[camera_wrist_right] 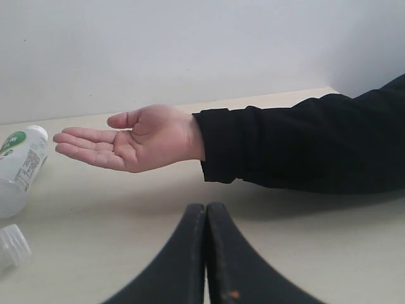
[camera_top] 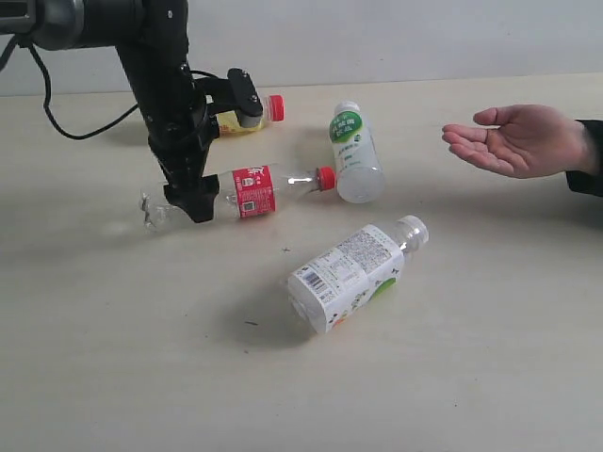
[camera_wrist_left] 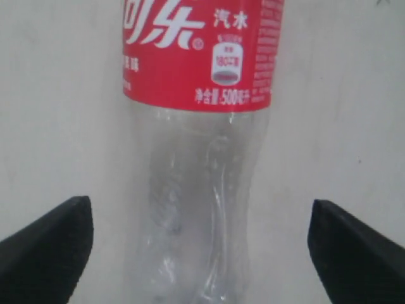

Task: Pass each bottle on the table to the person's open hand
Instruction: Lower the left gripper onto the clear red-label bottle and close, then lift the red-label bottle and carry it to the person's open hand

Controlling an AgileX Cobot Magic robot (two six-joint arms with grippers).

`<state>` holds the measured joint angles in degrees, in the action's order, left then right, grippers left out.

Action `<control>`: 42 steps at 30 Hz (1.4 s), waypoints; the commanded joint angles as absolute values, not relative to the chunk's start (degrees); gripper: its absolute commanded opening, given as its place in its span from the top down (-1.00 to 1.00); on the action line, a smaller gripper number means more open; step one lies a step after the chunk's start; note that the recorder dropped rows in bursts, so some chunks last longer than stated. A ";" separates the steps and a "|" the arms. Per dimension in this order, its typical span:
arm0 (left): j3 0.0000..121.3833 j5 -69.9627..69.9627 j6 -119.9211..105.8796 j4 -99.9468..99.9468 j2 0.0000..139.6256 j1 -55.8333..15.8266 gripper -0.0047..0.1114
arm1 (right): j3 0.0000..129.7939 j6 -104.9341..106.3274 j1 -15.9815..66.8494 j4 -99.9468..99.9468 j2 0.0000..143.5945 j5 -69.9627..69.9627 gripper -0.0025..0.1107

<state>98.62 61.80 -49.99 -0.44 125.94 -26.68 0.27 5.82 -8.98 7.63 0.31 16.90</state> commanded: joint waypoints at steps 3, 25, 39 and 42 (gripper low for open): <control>98.58 60.22 -50.31 -0.96 129.52 -26.75 -0.58 | 0.00 5.88 -9.37 7.55 0.00 16.59 0.96; 98.58 64.84 -43.37 4.43 127.44 -26.75 0.90 | 0.00 5.88 -9.37 7.55 0.00 16.59 0.96; 101.20 69.96 -8.91 11.61 112.83 -38.63 0.90 | 0.00 5.88 -9.37 7.55 0.00 16.59 0.96; 107.86 69.96 5.56 15.59 114.21 -47.84 0.90 | 0.00 5.88 -9.37 7.55 0.00 16.59 0.96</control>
